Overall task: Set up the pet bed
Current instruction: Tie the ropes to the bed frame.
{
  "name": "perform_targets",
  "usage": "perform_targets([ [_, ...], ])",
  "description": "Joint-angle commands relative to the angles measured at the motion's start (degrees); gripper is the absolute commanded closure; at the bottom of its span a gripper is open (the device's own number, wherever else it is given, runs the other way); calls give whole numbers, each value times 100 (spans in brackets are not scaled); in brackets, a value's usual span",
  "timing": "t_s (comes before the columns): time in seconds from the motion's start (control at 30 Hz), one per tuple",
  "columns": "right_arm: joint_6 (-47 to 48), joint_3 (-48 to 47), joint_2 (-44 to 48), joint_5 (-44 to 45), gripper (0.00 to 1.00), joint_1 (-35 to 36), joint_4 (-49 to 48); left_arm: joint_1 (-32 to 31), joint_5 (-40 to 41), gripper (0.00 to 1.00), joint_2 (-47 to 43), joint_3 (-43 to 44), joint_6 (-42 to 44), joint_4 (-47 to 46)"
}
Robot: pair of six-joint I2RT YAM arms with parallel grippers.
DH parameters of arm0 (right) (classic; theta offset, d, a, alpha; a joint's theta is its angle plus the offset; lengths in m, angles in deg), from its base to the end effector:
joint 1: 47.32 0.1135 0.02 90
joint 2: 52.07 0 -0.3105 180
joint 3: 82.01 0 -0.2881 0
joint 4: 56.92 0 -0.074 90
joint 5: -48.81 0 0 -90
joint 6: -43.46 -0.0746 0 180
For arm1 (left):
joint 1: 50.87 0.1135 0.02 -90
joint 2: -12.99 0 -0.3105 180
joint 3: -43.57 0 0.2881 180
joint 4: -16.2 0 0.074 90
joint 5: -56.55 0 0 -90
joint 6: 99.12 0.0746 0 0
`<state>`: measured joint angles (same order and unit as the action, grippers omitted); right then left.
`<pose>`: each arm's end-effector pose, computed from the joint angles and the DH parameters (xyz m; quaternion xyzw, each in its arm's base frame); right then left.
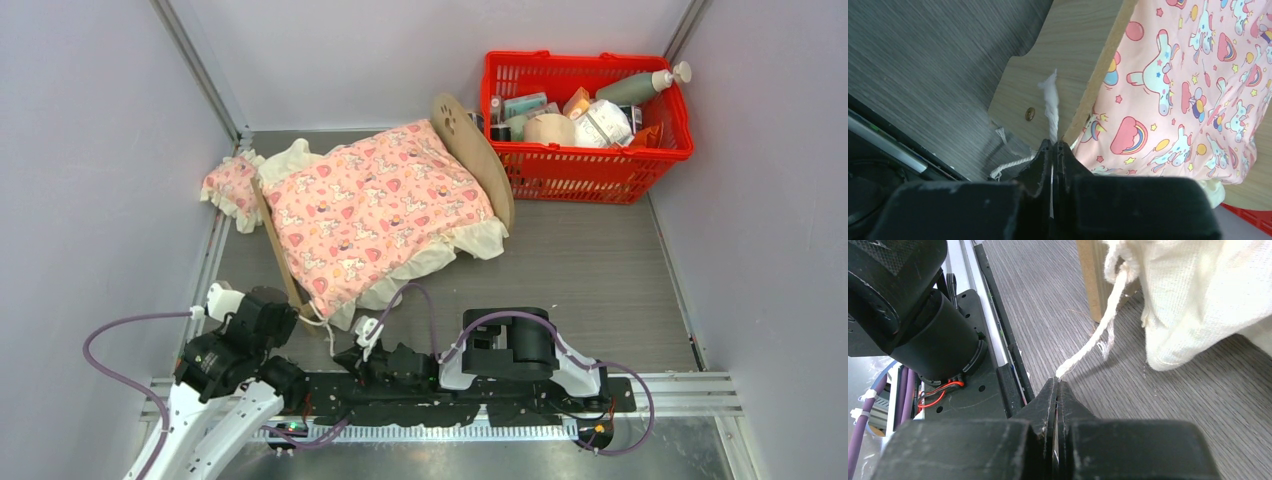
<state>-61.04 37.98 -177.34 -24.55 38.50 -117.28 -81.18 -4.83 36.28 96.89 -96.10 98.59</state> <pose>0.0552 0.4620 0.0929 -0.3454 0.6493 0.4455 0.5105 0.0780 -0.0042 0.2700 -0.5055 0.7694 -0.1452 0.3624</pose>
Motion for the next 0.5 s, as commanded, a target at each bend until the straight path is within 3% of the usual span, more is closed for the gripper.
perform_targets([
  [0.0, 27, -39, 157, 108, 95, 31, -324, -6, -263, 100, -141, -23, -422, 165],
  [0.47, 22, -152, -71, 36, 95, -24, -471, -5, 388, 100, -278, 408, -81, 215],
])
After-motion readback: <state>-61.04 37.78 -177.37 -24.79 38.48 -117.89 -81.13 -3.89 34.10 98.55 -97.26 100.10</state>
